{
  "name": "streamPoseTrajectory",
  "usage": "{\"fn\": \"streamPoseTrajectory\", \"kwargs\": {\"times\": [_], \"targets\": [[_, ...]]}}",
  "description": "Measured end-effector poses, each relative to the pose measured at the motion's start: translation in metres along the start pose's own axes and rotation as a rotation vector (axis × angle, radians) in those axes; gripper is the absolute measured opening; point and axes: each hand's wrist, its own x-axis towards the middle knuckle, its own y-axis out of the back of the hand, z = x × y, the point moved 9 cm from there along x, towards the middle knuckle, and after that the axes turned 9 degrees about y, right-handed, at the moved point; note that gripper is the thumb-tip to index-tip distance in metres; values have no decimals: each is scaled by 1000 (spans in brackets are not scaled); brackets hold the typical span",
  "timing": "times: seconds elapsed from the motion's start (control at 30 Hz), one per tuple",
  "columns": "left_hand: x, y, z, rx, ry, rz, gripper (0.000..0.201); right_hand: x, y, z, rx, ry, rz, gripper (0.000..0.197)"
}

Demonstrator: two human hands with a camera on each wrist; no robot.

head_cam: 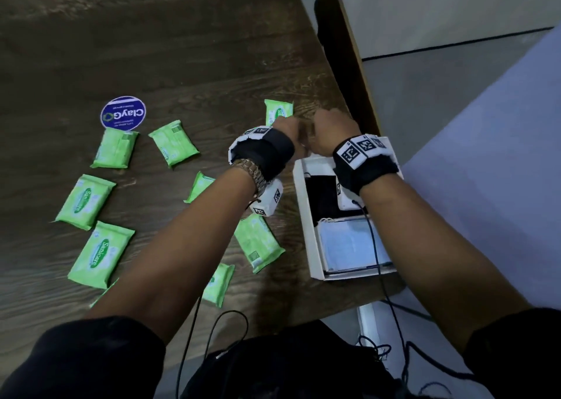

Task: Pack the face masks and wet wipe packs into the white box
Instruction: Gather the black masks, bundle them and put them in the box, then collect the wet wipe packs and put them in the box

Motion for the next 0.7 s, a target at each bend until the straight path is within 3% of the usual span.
{"fn": "streamPoseTrajectory", "kwargs": {"times": [0.13, 0.23, 0.3, 0.57, 0.7], "targets": [[-9, 12, -80, 36, 87, 24, 30, 18, -16, -67, 5, 59, 41, 33], [-24, 3, -153, -13, 181, -4, 24, 27, -47, -109, 18, 89, -9, 39], [-36, -9, -197, -38, 241, 3, 31, 31, -76, -129, 48, 100, -75, 44], [-80, -58, -353, -120, 485, 74, 67, 29, -192, -192, 46, 83, -292, 111], [-104, -62, -411, -130, 539, 110, 68, 19, -226, -192, -29, 24, -306, 111]]}}
